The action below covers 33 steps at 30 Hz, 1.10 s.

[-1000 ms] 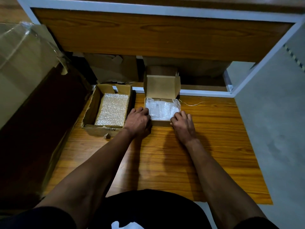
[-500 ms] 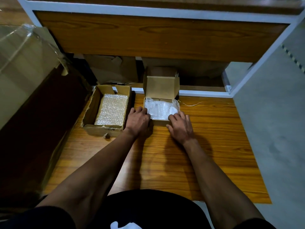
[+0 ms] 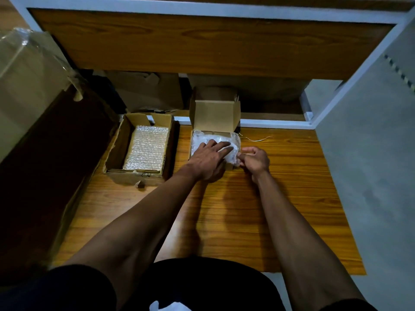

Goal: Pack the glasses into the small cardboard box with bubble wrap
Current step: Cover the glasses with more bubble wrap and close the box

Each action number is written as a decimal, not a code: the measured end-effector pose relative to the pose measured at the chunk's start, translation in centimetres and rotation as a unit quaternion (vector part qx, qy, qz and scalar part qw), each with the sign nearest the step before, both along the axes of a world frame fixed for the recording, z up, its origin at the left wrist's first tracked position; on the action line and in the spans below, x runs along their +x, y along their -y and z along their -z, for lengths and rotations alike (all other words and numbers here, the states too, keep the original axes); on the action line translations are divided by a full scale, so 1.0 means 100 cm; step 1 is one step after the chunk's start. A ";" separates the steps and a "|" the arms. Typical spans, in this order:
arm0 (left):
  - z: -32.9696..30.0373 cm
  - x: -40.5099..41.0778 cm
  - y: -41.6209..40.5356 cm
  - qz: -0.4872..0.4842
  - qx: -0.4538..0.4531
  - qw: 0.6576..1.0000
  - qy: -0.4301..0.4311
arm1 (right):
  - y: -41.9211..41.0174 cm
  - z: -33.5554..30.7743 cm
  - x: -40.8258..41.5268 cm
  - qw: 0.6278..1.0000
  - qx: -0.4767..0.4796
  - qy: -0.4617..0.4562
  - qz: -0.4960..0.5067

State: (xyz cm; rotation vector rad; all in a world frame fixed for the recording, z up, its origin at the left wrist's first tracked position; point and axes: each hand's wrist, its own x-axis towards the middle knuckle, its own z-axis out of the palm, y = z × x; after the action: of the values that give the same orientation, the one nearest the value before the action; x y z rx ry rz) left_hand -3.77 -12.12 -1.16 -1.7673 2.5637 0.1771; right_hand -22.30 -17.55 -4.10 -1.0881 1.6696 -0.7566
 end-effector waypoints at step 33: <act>-0.004 -0.006 0.012 -0.011 0.051 0.993 0.104 | -0.006 -0.023 0.056 0.882 -0.121 -0.406 -0.208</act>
State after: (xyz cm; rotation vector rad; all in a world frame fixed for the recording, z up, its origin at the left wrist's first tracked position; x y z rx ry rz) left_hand -4.36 -13.29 -0.73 -1.6804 2.3483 0.1157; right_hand -16.74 -16.91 -1.81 -2.0612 1.9171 -0.2125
